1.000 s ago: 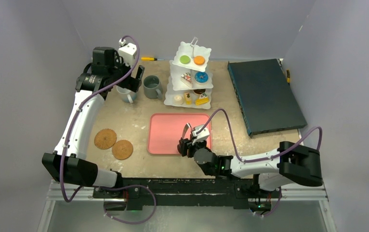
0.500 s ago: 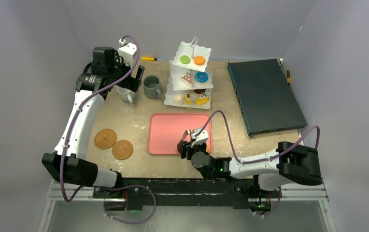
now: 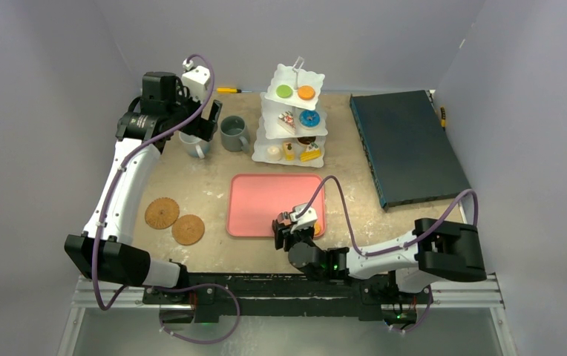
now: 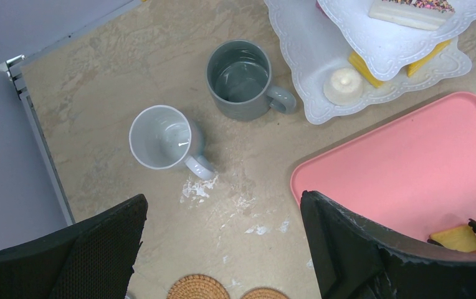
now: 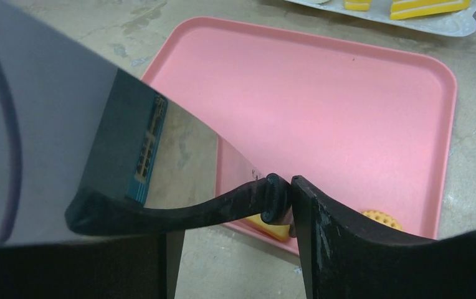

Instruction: Serve the afternoon tea

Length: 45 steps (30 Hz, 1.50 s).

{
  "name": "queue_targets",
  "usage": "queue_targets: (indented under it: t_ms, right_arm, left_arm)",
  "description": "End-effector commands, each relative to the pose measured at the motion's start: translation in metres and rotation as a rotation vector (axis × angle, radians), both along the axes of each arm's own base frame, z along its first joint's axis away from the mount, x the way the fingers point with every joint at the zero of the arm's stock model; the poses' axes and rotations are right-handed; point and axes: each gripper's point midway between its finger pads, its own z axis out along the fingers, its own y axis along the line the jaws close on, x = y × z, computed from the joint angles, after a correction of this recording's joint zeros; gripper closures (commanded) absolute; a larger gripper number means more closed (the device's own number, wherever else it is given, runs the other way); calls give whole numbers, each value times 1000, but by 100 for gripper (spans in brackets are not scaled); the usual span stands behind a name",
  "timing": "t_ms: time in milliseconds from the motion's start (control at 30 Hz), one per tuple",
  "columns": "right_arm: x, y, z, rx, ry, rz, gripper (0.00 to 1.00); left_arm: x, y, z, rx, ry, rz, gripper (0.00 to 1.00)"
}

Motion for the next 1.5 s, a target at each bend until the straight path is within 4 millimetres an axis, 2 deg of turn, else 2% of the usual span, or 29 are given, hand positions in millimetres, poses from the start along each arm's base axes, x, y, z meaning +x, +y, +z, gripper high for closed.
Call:
queue_targets:
  t_ms: [0, 167, 400, 567, 667, 900, 1100, 1300, 1467]
  right_arm:
    - [-5, -12, -23, -78, 30, -13, 48]
    - [-3, -12, 7, -16, -18, 9, 57]
    - [5, -11, 57, 33, -128, 24, 59]
    - [23, -14, 96, 66, -204, 16, 59]
    - [44, -21, 126, 70, -269, -3, 59]
    - [100, -42, 223, 64, -473, -59, 59]
    - [135, -52, 294, 56, -605, -99, 59]
    - [168, -63, 337, 46, -683, -132, 58]
    - [200, -68, 356, 26, -717, -141, 58]
  left_arm:
    - [1, 4, 25, 2, -71, 1, 7]
    - [0, 5, 25, 4, -73, 2, 7]
    - [0, 4, 27, -2, -77, 2, 7]
    - [0, 5, 28, 0, -81, 4, 7]
    - [0, 5, 29, 1, -85, 4, 7]
    - [0, 4, 28, -2, -85, 4, 7]
    - [0, 4, 30, -3, -93, 2, 7]
    - [-1, 4, 32, 1, -98, -1, 8]
    - [-1, 5, 33, 5, -104, -1, 7]
